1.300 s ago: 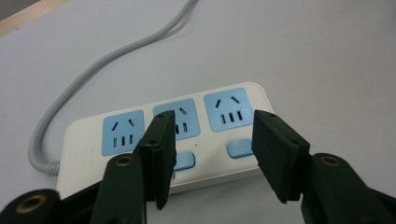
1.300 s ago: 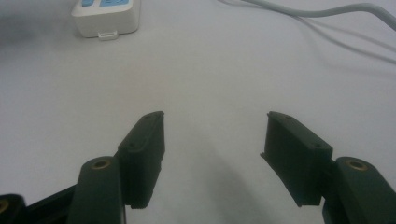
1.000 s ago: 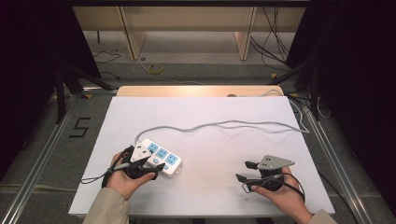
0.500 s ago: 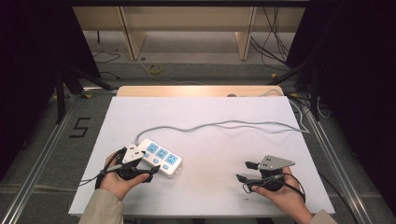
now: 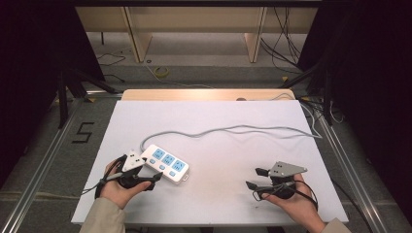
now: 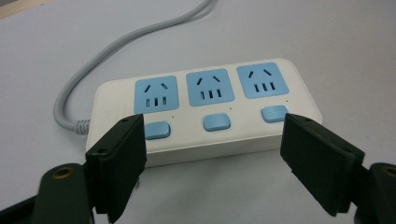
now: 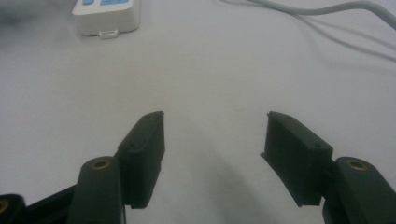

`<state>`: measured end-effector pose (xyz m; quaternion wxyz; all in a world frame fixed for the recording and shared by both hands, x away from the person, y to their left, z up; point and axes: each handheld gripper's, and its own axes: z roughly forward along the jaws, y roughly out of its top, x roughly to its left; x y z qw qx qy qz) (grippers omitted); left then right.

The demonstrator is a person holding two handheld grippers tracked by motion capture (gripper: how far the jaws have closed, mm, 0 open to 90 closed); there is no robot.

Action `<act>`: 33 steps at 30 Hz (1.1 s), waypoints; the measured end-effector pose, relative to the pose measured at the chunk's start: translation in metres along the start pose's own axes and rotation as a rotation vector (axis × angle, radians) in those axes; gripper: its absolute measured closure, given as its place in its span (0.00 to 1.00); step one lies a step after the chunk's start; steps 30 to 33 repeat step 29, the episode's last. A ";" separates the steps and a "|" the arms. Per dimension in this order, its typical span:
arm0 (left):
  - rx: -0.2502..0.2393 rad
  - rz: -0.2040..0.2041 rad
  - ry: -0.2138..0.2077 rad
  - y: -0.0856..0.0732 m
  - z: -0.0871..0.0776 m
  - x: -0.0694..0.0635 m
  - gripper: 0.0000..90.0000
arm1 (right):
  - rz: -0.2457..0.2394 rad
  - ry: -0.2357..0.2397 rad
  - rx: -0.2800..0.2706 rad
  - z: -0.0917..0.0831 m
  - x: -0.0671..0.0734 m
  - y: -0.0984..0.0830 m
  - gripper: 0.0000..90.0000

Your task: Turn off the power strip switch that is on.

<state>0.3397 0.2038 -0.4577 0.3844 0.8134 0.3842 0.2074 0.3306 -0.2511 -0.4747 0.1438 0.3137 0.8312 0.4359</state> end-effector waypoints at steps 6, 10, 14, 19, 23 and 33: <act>0.002 -0.008 0.014 -0.004 -0.002 0.003 0.24 | 0.000 -0.001 -0.003 0.000 0.000 0.000 0.43; 0.010 -0.005 0.018 -0.007 -0.003 0.005 0.24 | 0.001 -0.001 -0.001 0.000 0.000 0.000 0.43; 0.014 -0.008 0.024 -0.009 -0.004 0.006 0.24 | 0.001 -0.001 0.000 0.000 0.000 0.000 0.43; 0.010 -0.015 0.033 -0.010 -0.004 0.007 0.24 | 0.000 0.000 0.001 0.000 0.000 0.000 0.43; 0.020 -0.015 0.035 -0.011 -0.004 0.006 0.24 | -0.001 0.000 0.002 0.001 0.000 0.000 0.43; 0.020 -0.022 0.049 -0.013 -0.005 0.009 0.23 | -0.001 -0.001 0.000 0.000 -0.001 0.000 0.43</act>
